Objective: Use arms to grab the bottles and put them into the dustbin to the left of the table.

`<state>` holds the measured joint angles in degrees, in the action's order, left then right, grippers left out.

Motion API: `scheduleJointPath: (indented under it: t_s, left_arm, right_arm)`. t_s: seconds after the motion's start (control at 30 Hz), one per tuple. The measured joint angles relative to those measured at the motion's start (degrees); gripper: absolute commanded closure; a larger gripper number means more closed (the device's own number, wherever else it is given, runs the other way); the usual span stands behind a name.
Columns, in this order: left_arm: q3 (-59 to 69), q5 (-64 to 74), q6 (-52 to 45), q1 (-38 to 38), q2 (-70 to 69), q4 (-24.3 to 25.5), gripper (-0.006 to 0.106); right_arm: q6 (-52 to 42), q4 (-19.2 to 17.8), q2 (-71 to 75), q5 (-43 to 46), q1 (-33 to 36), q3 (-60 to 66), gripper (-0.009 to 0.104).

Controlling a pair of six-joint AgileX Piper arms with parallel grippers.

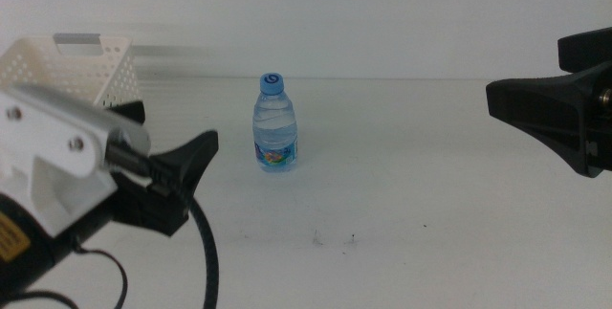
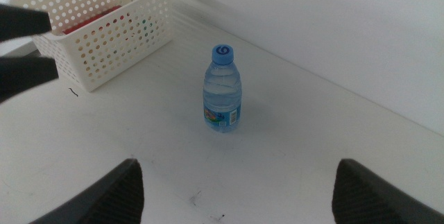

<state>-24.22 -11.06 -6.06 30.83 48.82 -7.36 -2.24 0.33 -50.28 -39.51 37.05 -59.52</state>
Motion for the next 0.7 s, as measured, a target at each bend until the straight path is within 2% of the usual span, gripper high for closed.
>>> scheduleJointPath:
  t_s: [0.17, 0.7]
  left_arm:
    - [4.06, -2.97, 1.77, 0.0, 0.0, 0.0, 0.007]
    - [6.11, -2.89, 2.15, 0.0, 0.0, 0.41, 0.007]
  right_arm:
    - [0.0, 0.0, 0.0, 0.0, 0.0, 0.0, 0.01]
    - [0.0, 0.0, 0.0, 0.0, 0.0, 0.0, 0.01]
